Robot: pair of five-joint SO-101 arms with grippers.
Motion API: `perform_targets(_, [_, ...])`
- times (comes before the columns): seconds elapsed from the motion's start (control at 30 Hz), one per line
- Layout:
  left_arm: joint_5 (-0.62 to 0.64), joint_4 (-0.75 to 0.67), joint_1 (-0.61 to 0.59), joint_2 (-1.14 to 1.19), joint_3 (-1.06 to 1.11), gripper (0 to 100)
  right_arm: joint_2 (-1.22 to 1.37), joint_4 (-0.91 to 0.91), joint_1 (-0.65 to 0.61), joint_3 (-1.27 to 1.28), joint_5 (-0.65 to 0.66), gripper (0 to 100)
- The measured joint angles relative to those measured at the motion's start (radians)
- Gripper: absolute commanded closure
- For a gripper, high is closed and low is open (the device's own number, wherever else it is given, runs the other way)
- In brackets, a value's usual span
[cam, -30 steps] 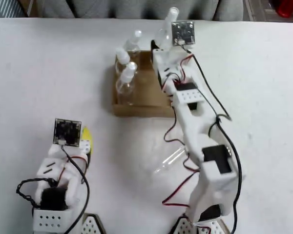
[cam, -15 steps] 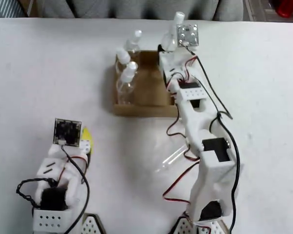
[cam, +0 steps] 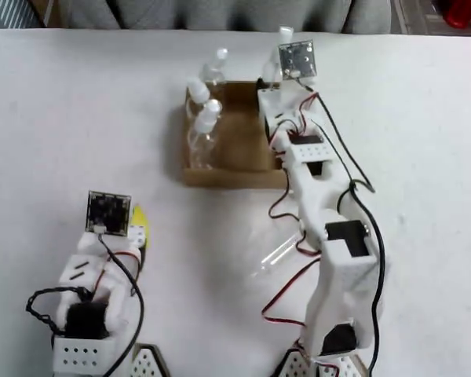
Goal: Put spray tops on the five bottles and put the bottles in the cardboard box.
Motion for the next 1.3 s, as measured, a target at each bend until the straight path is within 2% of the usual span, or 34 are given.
perform_targets(0.93, [0.0, 0.0, 0.0, 0.0, 0.0, 98, 0.026, -0.011, -0.002, 0.0, 0.002, 98.3])
perform_targets(1.2, [0.0, 0.0, 0.0, 0.0, 0.0, 98, 0.025, -0.233, -0.003, 0.146, 0.002, 98.3])
perform_targets(1.3, [0.0, 0.0, 0.0, 0.0, 0.0, 98, 0.025, -0.256, -0.008, 0.153, 0.002, 98.3])
